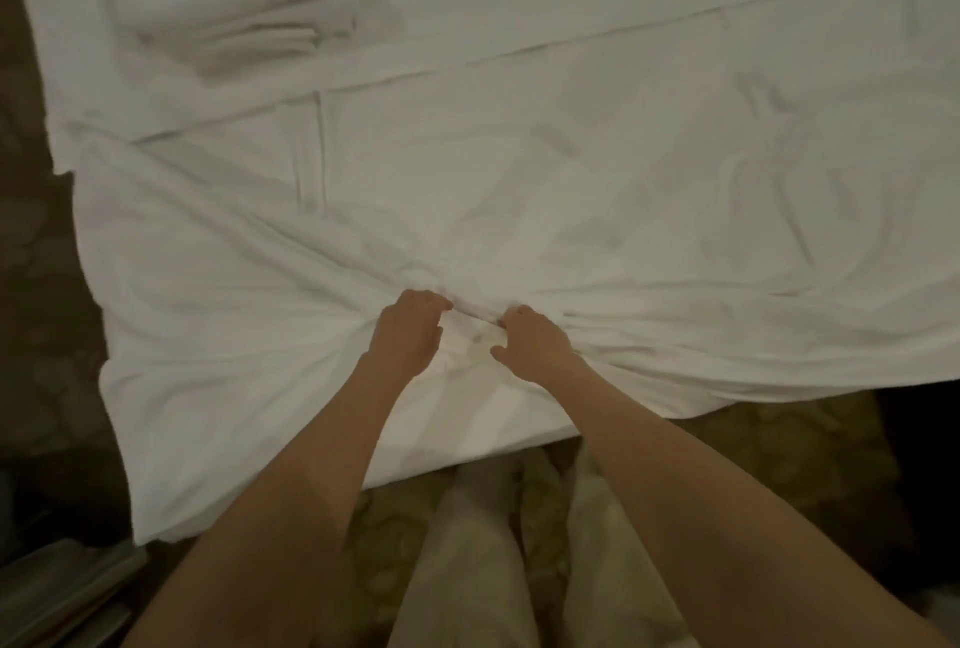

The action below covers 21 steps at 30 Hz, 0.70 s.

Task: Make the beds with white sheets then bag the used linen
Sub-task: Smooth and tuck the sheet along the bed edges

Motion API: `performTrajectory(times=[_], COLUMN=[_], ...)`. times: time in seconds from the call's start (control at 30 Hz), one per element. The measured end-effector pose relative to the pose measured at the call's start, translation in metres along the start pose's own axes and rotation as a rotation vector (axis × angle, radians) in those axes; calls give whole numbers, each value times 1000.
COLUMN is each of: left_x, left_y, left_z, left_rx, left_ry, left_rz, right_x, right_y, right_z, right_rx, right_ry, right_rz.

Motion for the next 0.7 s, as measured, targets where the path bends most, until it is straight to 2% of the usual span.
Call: performTrajectory(times=[0.1,0.2,0.33,0.43,0.57,0.7], left_x=[-19,-18,3,22,40,58], left_y=[-11,-19,-41,-63,-90,-128], left_z=[-10,-12,-13,-12,-11,2], left_rx=[-38,-35,28,46,79,92], left_ry=[-12,-39,-112,24,232,329], left_rz=[82,151,47,18,3,116], right_x=[-10,-2,20,47,85,123], right_y=[-18,-27,-47,-67,-97,-131], right_z=[10,19,32,42,63,78], right_rx=[67,85,102,113,37,-2], right_ry=[-48,-228,-335,-353,-427,-428], right_rz=[80,46,-95,-139,-79,12])
Point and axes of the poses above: each hand's wrist, its own y-axis away from the middle knuckle, its own x-axis out of the back of the hand, z = x × y, the point moved 2 cm from there along -y, towards the middle knuckle, and after that the axes turned 10 degrees about z, right-handed, at the moved point
